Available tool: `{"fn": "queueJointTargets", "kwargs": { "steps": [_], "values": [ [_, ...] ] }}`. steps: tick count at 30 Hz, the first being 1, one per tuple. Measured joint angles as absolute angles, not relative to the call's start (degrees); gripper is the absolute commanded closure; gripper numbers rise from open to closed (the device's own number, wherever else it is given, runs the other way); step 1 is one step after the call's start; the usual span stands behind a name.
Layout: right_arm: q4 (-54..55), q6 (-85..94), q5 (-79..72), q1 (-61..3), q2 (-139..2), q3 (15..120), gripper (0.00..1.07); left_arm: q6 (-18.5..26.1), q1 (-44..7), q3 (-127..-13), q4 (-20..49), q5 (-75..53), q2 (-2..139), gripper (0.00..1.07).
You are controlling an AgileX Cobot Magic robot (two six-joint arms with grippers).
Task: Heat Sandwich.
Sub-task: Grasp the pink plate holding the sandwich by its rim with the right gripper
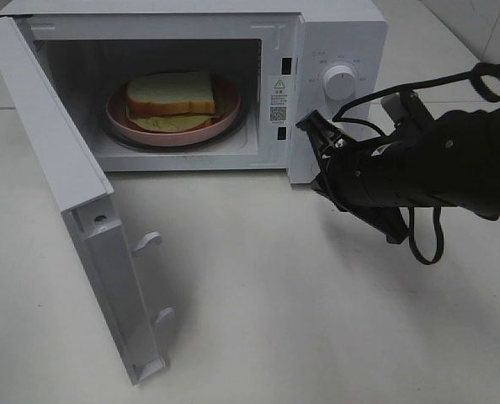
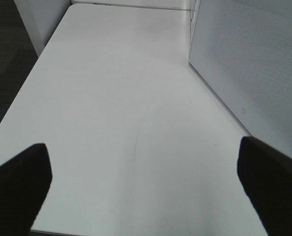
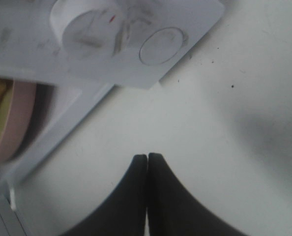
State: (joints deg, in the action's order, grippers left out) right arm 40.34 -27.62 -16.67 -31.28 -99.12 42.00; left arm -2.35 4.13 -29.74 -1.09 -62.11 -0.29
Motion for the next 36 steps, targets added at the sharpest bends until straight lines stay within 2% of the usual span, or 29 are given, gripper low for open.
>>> {"fn": "queueJointTargets", "kwargs": {
  "steps": [3, 12, 19, 29, 36],
  "values": [
    [40.3, -12.7, -9.5, -31.3, -96.3, 42.0, 1.03, -2.3, 4.1, -29.7, -1.1, -62.1, -0.3, 0.09],
    [40.3, 13.3, 3.4, -31.3, -89.9, 41.9, 1.02, -2.3, 4.1, -29.7, -1.1, -62.1, -0.3, 0.09],
    [36.4, 17.4, 10.8, -31.3, -86.9, 41.9, 1.01, -2.3, 4.1, -29.7, -1.1, -62.1, -0.3, 0.09],
    [20.1, 17.7, 34.4, -31.3, -86.5, 46.8, 0.99, -2.3, 4.1, -29.7, -1.1, -62.1, -0.3, 0.09],
    [13.4, 17.8, 44.4, -31.3, -86.5, 50.4, 0.96, -2.3, 4.1, -29.7, -1.1, -62.1, -0.3, 0.09]
  ]
}}
